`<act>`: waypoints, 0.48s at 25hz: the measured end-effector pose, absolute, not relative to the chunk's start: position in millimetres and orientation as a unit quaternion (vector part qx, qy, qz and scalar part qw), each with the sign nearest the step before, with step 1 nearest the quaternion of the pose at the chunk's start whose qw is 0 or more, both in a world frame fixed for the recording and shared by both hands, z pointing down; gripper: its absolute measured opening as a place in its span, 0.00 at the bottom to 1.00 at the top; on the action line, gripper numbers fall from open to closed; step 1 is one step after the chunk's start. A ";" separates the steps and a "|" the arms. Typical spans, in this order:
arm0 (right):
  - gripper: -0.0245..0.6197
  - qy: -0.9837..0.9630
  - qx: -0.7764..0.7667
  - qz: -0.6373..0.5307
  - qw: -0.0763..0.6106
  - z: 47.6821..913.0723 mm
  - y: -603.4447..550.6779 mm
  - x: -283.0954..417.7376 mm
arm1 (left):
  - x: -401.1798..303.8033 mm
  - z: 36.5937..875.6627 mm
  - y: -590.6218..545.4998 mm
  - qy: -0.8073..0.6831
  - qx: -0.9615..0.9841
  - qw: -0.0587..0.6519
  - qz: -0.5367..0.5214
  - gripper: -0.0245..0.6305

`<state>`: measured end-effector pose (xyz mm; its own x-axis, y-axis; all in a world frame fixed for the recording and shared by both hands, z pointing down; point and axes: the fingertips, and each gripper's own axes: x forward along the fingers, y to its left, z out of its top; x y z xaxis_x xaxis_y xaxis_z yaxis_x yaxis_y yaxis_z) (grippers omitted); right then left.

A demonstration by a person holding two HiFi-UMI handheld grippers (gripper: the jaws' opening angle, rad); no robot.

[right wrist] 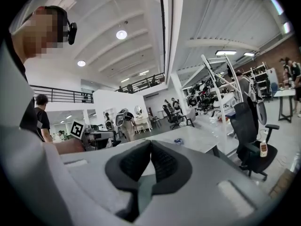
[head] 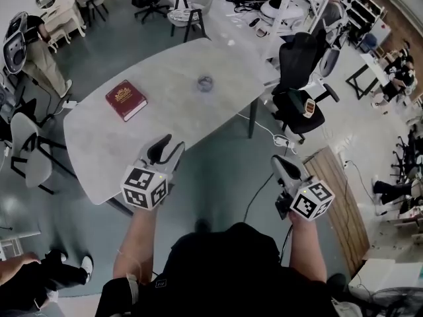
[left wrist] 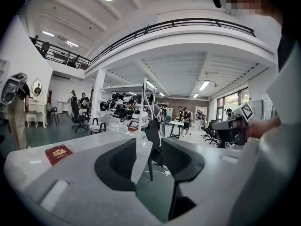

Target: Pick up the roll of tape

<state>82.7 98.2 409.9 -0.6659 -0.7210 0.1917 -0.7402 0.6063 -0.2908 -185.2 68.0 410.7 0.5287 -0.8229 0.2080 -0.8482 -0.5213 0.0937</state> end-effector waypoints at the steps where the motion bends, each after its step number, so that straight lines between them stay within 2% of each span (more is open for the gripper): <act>1: 0.04 -0.897 0.405 0.177 0.030 411.9 96.5 78.6 | -187.4 412.2 65.9 -0.481 0.869 0.093 0.067 0.28; 12: 0.04 -0.905 0.376 0.198 0.025 431.7 36.7 72.0 | -187.0 427.2 23.4 -0.496 0.859 0.099 0.083 0.28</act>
